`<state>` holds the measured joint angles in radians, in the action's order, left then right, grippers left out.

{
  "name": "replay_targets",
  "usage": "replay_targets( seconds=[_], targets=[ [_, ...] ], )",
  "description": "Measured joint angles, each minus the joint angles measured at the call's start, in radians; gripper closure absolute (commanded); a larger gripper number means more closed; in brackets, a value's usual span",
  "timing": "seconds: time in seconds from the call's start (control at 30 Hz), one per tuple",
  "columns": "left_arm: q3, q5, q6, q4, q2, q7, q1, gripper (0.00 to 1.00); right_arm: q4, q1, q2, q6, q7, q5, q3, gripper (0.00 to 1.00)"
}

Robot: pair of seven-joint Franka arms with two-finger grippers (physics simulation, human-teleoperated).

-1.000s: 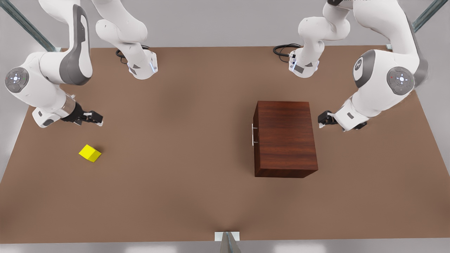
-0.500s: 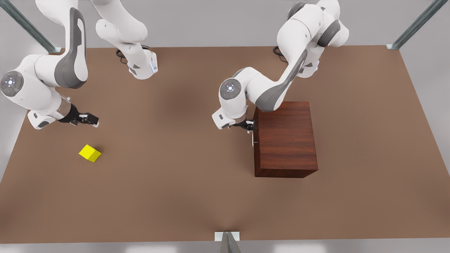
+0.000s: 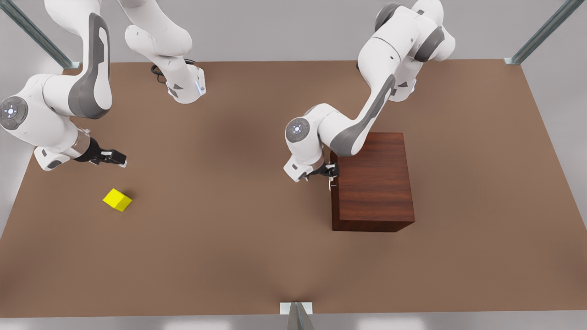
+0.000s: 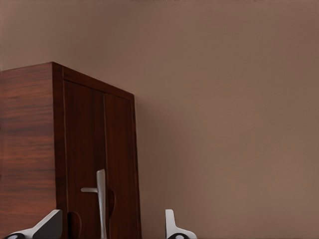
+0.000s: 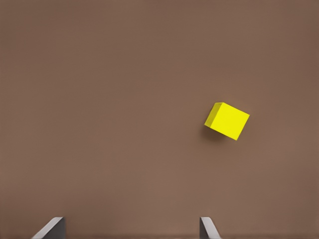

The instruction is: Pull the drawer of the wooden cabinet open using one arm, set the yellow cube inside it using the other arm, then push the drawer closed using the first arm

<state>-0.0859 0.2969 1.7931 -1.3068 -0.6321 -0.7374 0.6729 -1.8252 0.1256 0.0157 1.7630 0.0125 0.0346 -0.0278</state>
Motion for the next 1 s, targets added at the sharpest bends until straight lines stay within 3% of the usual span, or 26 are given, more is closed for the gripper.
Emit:
replay_targets(
  seconds=[1.0],
  targets=[
    [0.002,0.091,0.118,-0.141,-0.013,-0.155,0.025,0.00,0.013,-0.089,0.017,0.000,0.004,0.001,-0.001,0.00]
  ],
)
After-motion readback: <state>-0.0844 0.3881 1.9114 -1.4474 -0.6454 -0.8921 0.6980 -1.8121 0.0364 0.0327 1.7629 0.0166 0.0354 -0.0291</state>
